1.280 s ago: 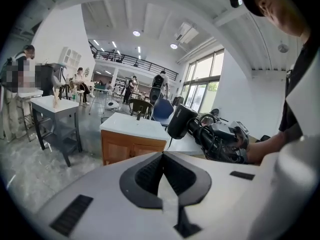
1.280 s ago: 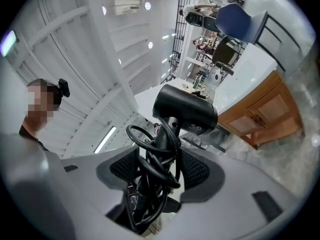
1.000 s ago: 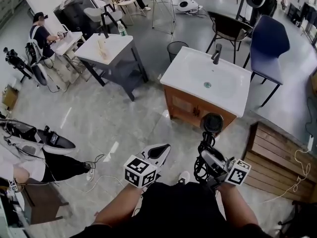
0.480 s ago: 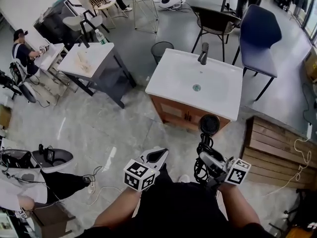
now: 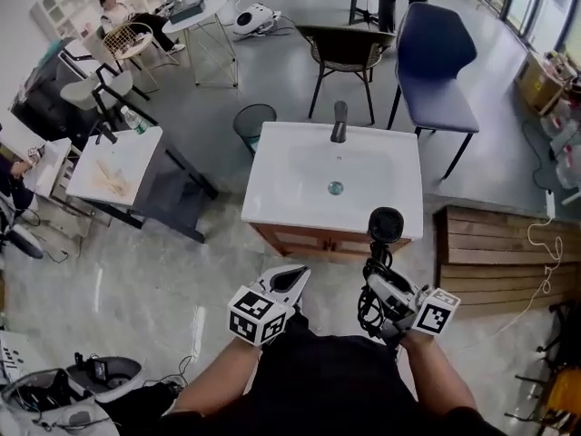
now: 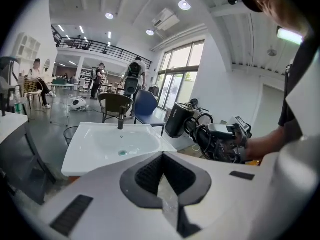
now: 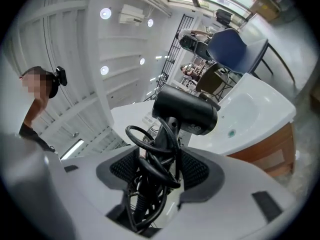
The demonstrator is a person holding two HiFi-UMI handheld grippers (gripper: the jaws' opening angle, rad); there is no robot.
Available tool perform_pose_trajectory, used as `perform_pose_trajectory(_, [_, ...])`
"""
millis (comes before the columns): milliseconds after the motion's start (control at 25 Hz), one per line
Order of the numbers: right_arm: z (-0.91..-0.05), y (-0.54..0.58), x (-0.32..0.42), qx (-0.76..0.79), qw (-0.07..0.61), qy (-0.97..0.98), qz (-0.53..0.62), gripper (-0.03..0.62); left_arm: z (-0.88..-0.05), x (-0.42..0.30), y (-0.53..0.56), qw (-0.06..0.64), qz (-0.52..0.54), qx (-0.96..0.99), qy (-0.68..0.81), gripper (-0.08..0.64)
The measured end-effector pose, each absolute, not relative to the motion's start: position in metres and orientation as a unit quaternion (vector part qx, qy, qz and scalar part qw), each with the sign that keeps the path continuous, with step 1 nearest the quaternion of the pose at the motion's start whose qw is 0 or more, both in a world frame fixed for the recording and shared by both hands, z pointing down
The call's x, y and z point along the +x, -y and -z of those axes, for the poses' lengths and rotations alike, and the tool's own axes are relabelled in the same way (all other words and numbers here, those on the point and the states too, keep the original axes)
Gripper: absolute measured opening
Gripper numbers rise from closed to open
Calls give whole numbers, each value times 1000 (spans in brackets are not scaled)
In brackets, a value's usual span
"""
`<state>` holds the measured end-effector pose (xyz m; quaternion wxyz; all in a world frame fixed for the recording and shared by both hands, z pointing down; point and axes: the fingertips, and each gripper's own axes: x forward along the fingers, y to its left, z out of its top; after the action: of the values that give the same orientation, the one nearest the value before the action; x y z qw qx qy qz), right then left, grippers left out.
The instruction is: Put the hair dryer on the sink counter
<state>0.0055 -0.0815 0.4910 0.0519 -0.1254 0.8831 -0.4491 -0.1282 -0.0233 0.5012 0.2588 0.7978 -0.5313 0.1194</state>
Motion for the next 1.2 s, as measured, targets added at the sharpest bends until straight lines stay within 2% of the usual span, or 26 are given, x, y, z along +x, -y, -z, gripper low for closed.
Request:
perform_pose_trajectory(360, [-498,136,-44,-241,87,-858,446,242,-496,-218,107,235,-136,845,461,0])
perform_pose_trajectory(680, [-516,155,-66,-319,94,-830,447,241,-515,-243,140,247,-149,868,405,0])
perform_pose_trajectory(920, [-543,185,-58,-359,58,-818,445,239,-527,-246,163,250,-158,873,387,0])
perform_pose_trajectory(1200, [-585,257,-20,-387,-31,-818,425,236,-533,-251,192,267,-163,856,412,0])
